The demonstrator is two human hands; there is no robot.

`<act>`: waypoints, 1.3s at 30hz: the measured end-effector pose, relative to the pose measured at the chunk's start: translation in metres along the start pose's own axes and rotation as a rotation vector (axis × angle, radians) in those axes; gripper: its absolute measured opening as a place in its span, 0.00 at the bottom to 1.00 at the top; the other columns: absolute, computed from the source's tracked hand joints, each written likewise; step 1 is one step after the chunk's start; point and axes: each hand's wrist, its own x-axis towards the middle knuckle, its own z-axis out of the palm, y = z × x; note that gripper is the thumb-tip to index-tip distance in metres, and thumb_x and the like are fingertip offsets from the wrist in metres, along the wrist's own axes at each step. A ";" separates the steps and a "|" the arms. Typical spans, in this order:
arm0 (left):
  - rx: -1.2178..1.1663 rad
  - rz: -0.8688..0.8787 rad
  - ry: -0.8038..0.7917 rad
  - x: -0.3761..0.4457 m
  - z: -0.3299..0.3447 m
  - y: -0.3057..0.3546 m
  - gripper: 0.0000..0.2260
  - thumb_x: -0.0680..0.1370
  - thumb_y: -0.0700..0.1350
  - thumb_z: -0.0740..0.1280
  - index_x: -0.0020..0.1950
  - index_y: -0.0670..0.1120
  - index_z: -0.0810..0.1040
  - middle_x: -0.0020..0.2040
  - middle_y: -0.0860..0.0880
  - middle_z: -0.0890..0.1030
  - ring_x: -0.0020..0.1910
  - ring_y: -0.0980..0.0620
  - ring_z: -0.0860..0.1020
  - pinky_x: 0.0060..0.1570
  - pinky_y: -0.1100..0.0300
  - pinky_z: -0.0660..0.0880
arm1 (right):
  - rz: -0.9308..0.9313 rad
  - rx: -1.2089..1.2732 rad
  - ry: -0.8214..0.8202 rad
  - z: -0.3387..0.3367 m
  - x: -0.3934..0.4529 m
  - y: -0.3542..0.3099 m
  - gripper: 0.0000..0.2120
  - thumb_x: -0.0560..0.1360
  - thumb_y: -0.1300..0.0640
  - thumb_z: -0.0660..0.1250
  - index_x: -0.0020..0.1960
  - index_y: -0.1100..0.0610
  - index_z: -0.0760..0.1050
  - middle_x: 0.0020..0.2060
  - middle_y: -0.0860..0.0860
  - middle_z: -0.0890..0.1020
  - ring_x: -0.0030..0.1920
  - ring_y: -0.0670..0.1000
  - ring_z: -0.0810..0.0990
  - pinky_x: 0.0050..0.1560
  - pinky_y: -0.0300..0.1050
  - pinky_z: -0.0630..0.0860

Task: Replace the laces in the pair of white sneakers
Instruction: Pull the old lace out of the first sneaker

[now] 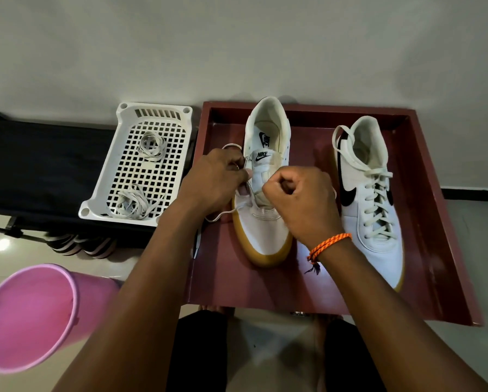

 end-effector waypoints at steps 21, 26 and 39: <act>0.003 -0.001 0.003 -0.003 0.001 0.003 0.07 0.75 0.51 0.69 0.46 0.49 0.81 0.36 0.52 0.80 0.39 0.45 0.80 0.48 0.38 0.80 | 0.133 0.545 -0.014 -0.011 0.000 -0.011 0.16 0.74 0.66 0.63 0.29 0.60 0.76 0.21 0.46 0.73 0.20 0.44 0.64 0.25 0.38 0.60; 0.011 0.003 0.000 -0.004 0.000 0.006 0.10 0.74 0.53 0.67 0.48 0.48 0.81 0.36 0.51 0.80 0.35 0.48 0.76 0.46 0.40 0.79 | 0.262 1.025 0.013 -0.017 0.006 -0.015 0.15 0.71 0.66 0.59 0.27 0.57 0.75 0.25 0.52 0.72 0.19 0.45 0.58 0.23 0.34 0.56; 0.139 0.114 0.175 -0.009 0.013 0.014 0.10 0.78 0.43 0.70 0.55 0.51 0.71 0.45 0.53 0.79 0.43 0.48 0.78 0.45 0.41 0.79 | 0.460 0.313 0.171 -0.044 0.019 0.042 0.11 0.67 0.52 0.63 0.31 0.55 0.81 0.24 0.54 0.75 0.24 0.52 0.75 0.31 0.46 0.74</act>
